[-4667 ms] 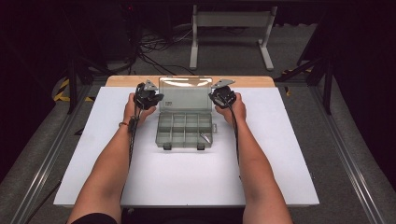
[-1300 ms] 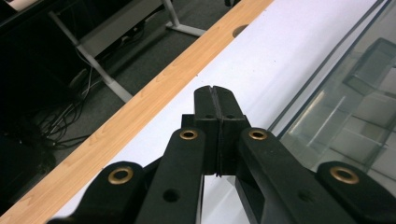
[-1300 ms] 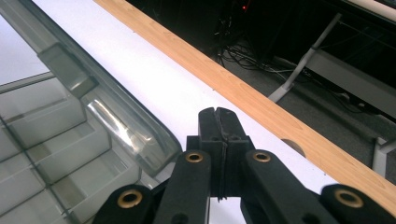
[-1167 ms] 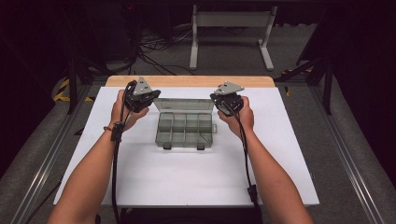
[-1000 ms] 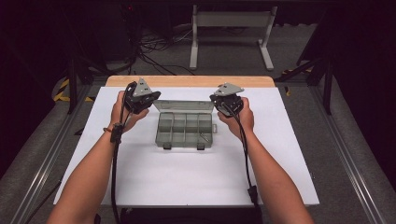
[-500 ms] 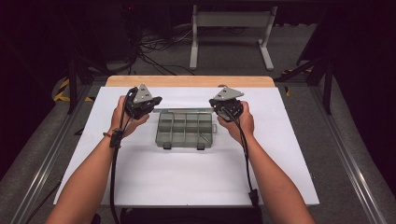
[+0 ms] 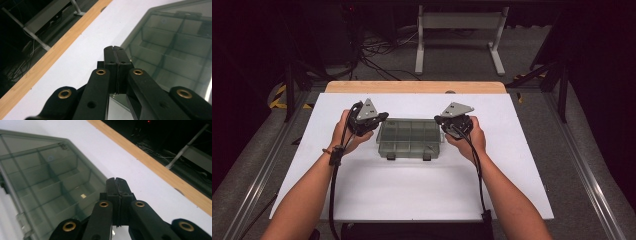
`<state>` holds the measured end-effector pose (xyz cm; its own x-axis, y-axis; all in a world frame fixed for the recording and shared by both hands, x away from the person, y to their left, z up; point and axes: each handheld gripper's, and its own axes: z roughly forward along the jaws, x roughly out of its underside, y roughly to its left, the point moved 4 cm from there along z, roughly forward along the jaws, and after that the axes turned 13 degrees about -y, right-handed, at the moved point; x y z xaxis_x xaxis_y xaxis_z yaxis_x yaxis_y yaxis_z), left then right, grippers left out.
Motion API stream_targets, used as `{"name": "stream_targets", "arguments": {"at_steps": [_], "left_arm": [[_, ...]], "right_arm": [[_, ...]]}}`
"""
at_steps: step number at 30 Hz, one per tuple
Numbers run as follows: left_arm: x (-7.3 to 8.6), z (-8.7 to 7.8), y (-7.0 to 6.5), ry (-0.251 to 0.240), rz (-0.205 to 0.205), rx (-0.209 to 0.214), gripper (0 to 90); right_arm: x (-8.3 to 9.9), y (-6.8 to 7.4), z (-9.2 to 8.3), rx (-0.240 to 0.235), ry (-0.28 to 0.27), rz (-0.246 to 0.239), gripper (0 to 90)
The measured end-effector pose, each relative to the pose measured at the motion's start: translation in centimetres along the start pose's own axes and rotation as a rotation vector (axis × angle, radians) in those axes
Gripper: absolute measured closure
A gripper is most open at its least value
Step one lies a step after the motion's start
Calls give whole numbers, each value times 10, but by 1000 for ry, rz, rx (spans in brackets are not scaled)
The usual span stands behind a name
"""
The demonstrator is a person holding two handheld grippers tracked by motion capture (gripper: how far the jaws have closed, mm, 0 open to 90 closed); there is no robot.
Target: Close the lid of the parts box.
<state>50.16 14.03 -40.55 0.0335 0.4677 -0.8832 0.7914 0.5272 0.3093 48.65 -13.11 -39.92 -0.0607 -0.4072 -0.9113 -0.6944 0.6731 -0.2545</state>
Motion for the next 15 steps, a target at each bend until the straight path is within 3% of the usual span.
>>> {"name": "stream_targets", "arguments": {"at_steps": [15], "left_arm": [[9,-20,-23,-24,10,44,897]], "right_arm": [[13,19,-17,-83,5,-7,900]]}}
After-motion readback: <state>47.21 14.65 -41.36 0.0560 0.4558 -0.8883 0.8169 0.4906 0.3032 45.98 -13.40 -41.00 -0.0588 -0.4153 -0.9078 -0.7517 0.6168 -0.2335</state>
